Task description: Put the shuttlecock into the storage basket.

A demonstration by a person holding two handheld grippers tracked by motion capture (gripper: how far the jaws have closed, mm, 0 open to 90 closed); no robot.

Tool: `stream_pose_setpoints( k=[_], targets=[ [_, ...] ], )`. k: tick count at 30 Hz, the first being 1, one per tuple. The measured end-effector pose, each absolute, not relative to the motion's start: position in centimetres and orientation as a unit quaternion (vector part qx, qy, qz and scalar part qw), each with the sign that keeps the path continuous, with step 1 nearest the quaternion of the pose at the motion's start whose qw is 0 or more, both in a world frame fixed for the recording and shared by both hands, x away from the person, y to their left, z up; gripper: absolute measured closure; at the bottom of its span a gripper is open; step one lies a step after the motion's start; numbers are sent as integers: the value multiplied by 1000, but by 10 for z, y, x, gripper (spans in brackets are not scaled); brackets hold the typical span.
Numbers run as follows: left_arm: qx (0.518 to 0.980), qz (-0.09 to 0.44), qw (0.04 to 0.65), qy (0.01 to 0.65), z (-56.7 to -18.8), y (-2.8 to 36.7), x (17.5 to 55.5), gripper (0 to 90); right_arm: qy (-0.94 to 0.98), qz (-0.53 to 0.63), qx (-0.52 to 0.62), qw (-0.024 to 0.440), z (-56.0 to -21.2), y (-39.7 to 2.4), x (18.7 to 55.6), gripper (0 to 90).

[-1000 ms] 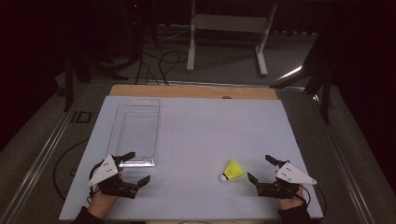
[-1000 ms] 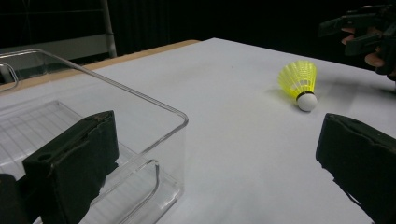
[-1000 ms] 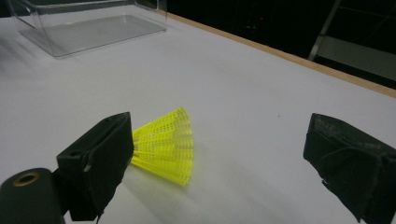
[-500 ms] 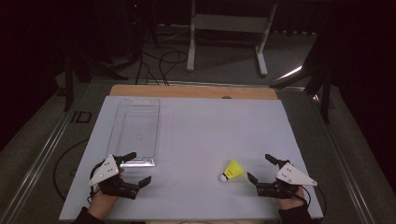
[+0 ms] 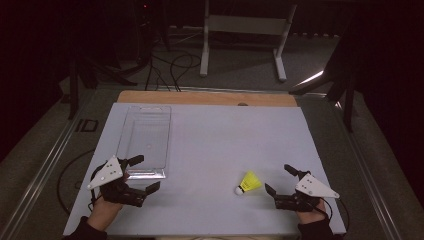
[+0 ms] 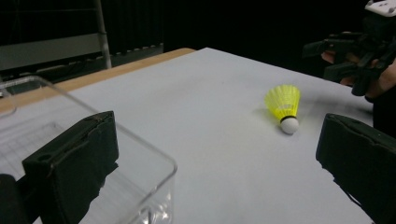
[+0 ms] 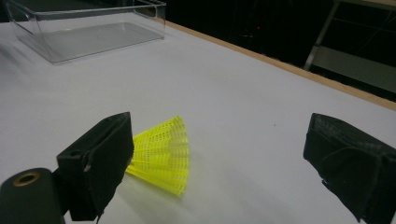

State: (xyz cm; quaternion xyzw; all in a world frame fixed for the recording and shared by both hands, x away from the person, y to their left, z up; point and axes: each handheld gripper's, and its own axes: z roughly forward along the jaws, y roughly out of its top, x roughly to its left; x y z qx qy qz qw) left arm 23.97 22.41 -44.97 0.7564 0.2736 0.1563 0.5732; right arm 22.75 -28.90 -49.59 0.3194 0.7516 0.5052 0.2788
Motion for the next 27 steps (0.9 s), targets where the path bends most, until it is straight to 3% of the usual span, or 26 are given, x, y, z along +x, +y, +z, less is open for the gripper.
stream_pose_setpoints(
  k=[14, 27],
  targets=[
    [815, 102, 531, 210, -422, 193, 250, 0, 756, 501, 318, 276, -496, -288, 228, 83],
    [857, 62, 477, 185, -418, 165, 260, 0, 759, 500, 314, 273, -497, -287, 228, 83]
  ],
)
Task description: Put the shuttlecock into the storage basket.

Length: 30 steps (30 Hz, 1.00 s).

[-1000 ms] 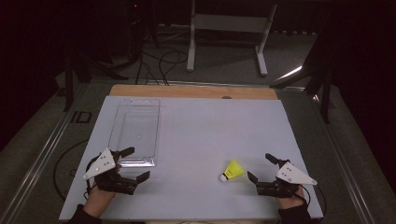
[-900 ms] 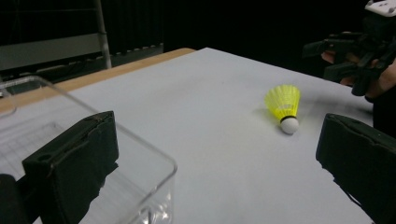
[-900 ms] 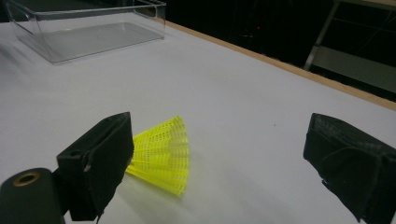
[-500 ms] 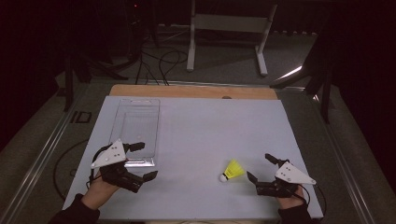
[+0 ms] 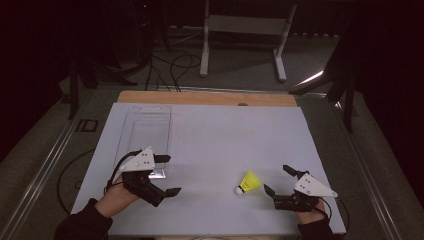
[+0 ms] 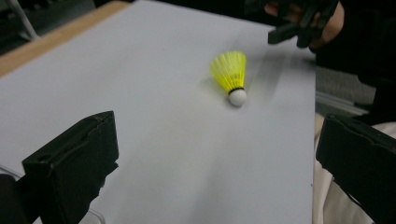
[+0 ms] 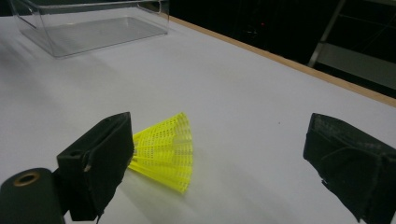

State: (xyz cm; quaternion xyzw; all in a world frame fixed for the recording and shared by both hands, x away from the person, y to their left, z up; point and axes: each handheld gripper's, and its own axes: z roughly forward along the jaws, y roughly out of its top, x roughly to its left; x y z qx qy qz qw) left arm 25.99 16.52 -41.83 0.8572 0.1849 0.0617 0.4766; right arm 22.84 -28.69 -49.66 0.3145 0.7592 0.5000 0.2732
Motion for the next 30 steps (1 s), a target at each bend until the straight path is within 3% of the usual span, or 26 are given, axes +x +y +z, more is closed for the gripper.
stream_pose_setpoints(
  k=[30],
  targets=[
    [938, 28, 308, 158, -429, 108, 263, 0, 763, 498, 317, 263, -497, -286, 229, 84]
  ],
)
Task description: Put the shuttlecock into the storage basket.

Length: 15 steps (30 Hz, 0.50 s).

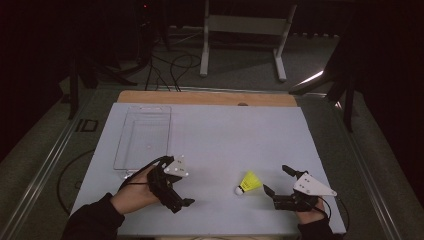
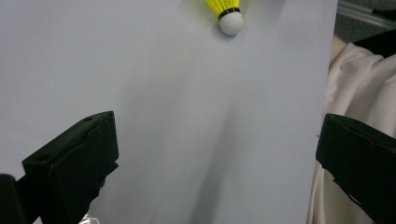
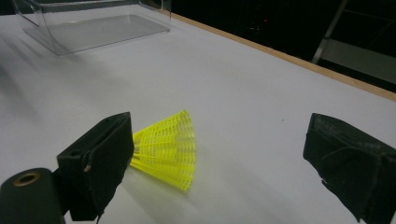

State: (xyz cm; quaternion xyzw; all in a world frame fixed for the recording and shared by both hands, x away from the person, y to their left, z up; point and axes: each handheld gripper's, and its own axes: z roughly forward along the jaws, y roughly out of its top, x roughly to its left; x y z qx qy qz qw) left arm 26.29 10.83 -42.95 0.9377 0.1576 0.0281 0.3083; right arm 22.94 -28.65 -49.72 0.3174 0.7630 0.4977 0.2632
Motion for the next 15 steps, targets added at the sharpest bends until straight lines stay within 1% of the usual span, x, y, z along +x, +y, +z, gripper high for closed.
stream_pose_setpoints(
  k=[7, 15],
  targets=[
    [947, 7, 276, 167, -432, 94, 263, 0, 763, 496, 318, 264, -497, -286, 230, 84],
    [953, 0, 248, 173, -436, 79, 265, 0, 764, 495, 318, 263, -497, -286, 230, 84]
  ],
)
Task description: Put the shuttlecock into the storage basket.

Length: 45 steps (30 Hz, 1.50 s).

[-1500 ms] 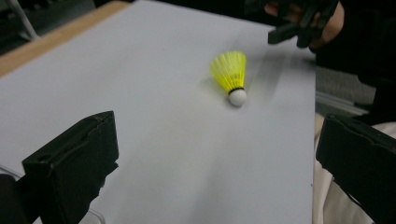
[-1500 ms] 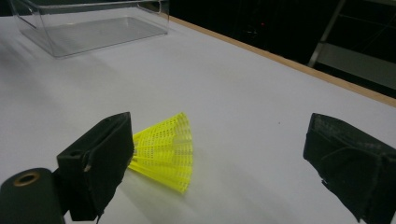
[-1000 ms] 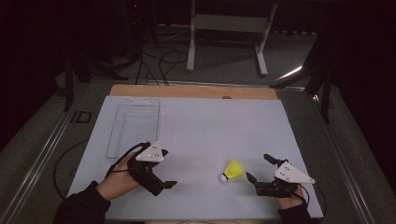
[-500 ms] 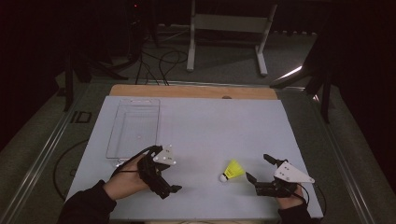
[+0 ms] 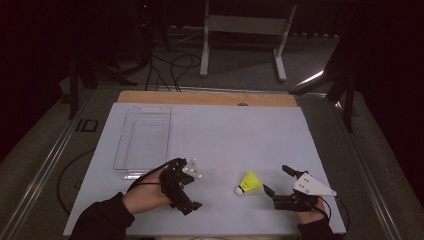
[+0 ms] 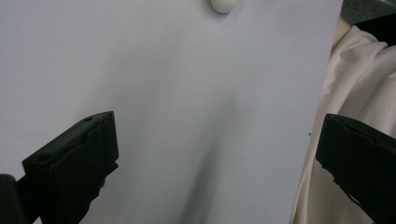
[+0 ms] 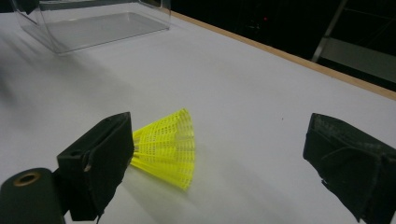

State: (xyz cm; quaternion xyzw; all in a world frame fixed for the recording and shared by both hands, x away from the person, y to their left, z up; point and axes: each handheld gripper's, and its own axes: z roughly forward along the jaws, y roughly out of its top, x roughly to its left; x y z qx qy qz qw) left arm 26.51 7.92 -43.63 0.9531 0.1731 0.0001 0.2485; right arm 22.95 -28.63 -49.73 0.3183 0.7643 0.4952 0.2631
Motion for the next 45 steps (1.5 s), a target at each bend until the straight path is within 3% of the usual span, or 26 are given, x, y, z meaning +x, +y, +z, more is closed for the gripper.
stream_pose_setpoints(
  k=[26, 45],
  targets=[
    [944, -1, 262, 201, -451, 29, 276, 0, 766, 492, 319, 263, -498, -287, 230, 85],
    [915, -11, 339, 220, -456, -2, 277, 0, 765, 494, 320, 262, -497, -287, 230, 86]
  ],
)
